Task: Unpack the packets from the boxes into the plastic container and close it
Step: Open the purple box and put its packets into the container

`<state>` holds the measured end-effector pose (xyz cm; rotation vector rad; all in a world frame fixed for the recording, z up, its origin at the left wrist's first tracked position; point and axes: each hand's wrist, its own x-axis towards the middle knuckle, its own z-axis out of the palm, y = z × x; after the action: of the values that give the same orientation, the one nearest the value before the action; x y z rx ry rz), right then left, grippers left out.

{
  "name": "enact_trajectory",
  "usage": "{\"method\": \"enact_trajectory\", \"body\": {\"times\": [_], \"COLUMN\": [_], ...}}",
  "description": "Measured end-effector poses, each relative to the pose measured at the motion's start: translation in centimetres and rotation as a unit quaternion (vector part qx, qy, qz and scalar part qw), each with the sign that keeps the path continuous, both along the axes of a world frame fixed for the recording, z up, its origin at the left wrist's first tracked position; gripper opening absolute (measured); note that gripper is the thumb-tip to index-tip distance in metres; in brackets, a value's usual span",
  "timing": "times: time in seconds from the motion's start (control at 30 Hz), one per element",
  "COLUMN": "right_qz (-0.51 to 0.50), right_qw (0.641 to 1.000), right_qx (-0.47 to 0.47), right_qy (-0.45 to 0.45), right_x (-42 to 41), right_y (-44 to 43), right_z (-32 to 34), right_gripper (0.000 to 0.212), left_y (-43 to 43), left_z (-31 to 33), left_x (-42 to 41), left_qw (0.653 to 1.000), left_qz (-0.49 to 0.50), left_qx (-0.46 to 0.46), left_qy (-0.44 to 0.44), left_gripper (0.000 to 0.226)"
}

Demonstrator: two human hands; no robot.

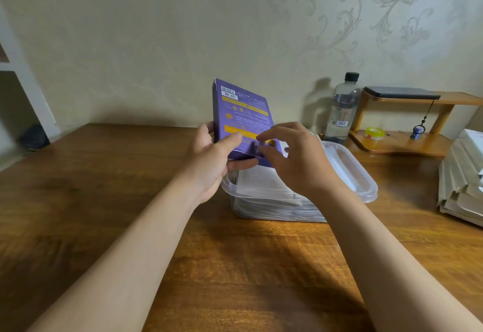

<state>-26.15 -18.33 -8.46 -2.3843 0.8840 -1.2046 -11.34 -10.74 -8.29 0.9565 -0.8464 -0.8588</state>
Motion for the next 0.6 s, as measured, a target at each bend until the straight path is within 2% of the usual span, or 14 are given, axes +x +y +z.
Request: {"method": "enact_trajectory", "body": {"times": [0.2, 0.6], "right_qz": [0.007, -0.002], "right_qw": [0.999, 0.998], "right_qx": [-0.041, -0.057], "right_qy": [0.007, 0.038], "right_x": [-0.02, 0.36], "right_y": [0.24, 0.3], "right_z": [0.09, -0.27], "right_gripper": [0.015, 0.012], "left_y": [-0.18, -0.21], "left_z": [-0.31, -0.43], "left_x": [-0.18, -0.19], "left_qw": [0.999, 0.998], "left_qz": [0.009, 0.023], "left_qx": [-0.001, 0.007], "left_qy": [-0.048, -0.054], "left_gripper": [0.025, 0.034]}}
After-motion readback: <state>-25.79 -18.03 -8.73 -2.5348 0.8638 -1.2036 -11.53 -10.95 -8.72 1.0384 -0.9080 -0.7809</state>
